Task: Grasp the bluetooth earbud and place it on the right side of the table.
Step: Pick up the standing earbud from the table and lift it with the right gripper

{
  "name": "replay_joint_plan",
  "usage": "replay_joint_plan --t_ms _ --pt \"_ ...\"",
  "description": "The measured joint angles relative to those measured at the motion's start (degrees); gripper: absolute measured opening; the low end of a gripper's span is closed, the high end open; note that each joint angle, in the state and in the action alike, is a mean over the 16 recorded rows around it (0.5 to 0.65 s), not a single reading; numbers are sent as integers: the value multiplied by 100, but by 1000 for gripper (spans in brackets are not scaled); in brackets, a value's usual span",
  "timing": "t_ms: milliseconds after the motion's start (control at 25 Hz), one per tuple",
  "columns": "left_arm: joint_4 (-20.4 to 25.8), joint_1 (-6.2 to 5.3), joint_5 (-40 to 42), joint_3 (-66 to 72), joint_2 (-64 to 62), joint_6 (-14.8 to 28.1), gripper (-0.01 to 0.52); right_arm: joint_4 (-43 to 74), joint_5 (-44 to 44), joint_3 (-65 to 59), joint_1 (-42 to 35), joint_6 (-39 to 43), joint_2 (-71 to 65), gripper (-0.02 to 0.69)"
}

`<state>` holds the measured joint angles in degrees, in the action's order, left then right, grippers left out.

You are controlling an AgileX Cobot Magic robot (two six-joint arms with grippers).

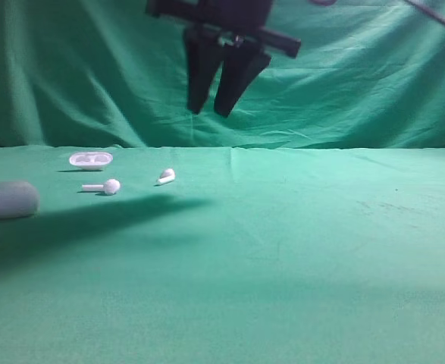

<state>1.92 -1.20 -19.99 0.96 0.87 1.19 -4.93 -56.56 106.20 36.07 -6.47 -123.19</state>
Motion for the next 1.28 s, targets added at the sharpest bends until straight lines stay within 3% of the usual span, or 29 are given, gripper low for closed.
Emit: replay_joint_plan --t_ms 280,720,880,1280 --pt "0 0 0 0 0 0 0 1 -197 1001 32 132 -813 417" --pt "0 0 0 0 0 0 0 49 -204 1410 124 194 -1336 419" --pt "0 0 0 0 0 0 0 75 -153 1429 155 230 -1419 366" --pt "0 0 0 0 0 0 0 318 -350 1595 168 378 -1488 153"
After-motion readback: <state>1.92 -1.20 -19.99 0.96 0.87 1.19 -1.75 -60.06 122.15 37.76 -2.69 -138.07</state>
